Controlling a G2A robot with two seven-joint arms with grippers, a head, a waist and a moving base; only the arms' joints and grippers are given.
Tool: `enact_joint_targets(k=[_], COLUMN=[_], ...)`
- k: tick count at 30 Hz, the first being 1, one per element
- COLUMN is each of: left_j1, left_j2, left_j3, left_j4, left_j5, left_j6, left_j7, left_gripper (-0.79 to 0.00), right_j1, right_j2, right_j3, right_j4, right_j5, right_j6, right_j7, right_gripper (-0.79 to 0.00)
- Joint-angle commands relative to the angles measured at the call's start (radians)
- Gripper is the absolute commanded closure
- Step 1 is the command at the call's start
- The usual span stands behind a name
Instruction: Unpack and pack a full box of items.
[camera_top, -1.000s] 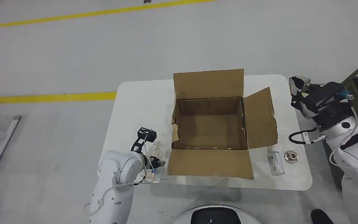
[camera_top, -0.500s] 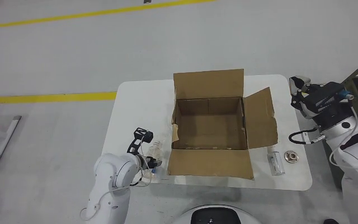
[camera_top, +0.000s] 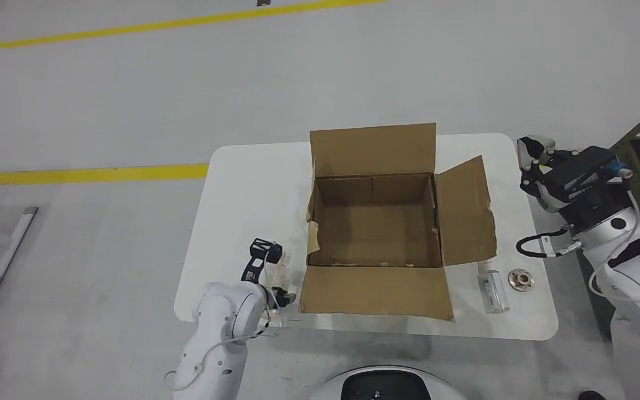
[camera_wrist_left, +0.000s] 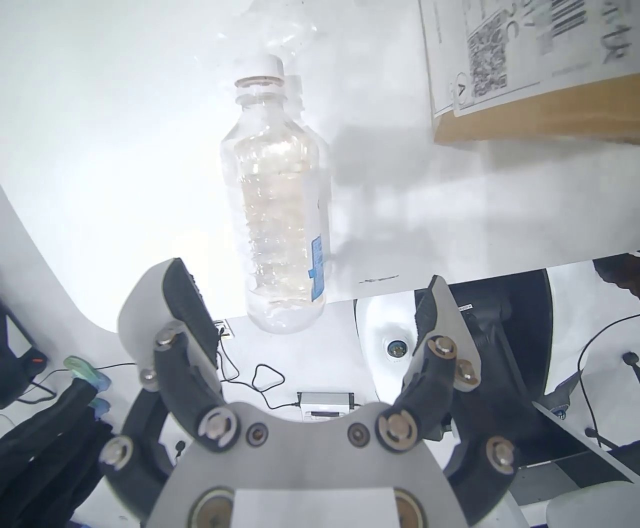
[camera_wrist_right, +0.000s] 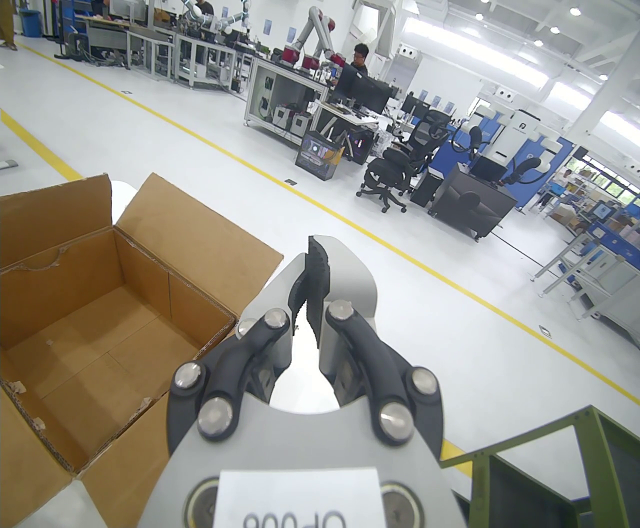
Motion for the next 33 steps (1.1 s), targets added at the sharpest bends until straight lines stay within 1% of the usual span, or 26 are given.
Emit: enact_joint_targets(k=[1, 4, 8, 15, 24, 32, 33], left_j1=[-0.015, -0.045, -0.077, -0.105, -0.131, -0.154, -0.158], left_j2=[0.000, 0.000, 0.002, 0.006, 0.004, 0.002, 0.002], left_j3=[0.001, -0.002, -0.015, -0.035, 0.009, 0.044, 0.048], left_j4=[0.045, 0.091, 0.140, 0.185, 0.243, 0.293, 0.301], left_j5=[0.010, 0.001, -0.022, -0.079, -0.053, -0.047, -0.040], left_j6=[0.005, 0.003, -0.004, -0.013, 0.025, 0.026, 0.029], left_j7=[0.015, 0.016, -0.011, -0.066, -0.051, -0.042, -0.039], left_gripper=[-0.785, -0.785, -0.785, -0.785, -0.785, -0.785, -0.770], right_j1=[0.000, 0.000, 0.000, 0.000, 0.000, 0.000, 0.000], right_j2=[0.000, 0.000, 0.000, 0.000, 0.000, 0.000, 0.000], right_j3=[0.000, 0.000, 0.000, 0.000, 0.000, 0.000, 0.000], right_j4=[0.000, 0.000, 0.000, 0.000, 0.000, 0.000, 0.000], right_j5=[0.000, 0.000, 0.000, 0.000, 0.000, 0.000, 0.000], right_j6=[0.000, 0.000, 0.000, 0.000, 0.000, 0.000, 0.000], right_j7=[0.000, 0.000, 0.000, 0.000, 0.000, 0.000, 0.000], right_gripper=[0.000, 0.000, 0.000, 0.000, 0.000, 0.000, 0.000])
